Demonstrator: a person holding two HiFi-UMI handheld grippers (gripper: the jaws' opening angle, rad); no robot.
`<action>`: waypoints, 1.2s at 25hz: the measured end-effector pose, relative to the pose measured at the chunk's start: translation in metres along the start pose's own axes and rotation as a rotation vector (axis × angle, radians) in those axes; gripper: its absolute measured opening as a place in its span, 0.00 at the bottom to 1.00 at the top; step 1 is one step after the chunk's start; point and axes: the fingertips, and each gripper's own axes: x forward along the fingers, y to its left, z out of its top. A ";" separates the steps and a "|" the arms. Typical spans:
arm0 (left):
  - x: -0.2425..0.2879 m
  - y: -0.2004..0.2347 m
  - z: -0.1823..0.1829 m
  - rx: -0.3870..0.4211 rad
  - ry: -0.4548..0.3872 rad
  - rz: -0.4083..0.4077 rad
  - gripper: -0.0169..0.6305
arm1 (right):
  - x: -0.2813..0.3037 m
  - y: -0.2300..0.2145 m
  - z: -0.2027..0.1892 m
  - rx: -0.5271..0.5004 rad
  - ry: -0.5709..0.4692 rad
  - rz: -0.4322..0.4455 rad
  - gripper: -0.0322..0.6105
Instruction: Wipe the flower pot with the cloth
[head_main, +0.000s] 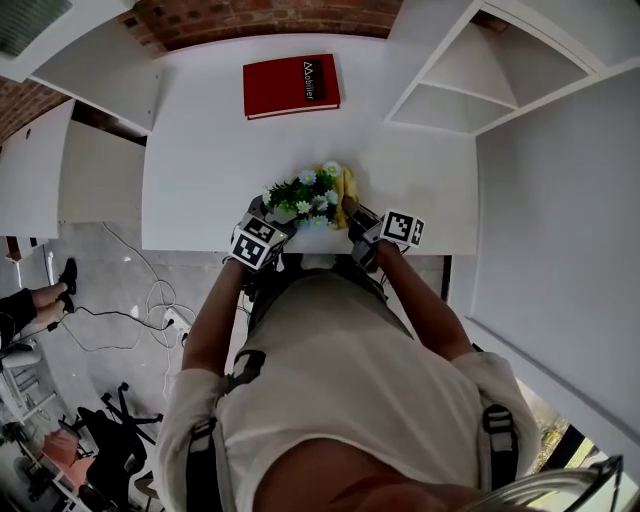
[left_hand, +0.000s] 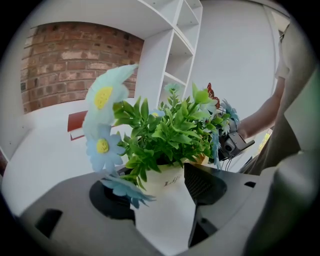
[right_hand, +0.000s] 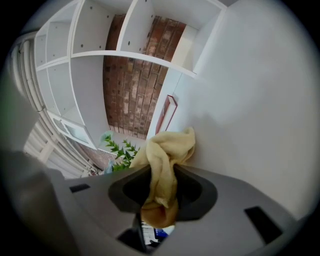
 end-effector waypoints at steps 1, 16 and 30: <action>0.000 0.001 -0.001 -0.002 0.008 0.005 0.50 | 0.000 -0.004 -0.001 -0.025 0.012 -0.024 0.25; -0.004 -0.014 -0.005 -0.042 0.027 0.044 0.50 | -0.011 -0.036 -0.007 -0.088 0.146 -0.259 0.23; -0.005 -0.039 -0.009 -0.054 0.023 0.014 0.48 | -0.023 0.022 0.010 0.060 -0.070 -0.054 0.23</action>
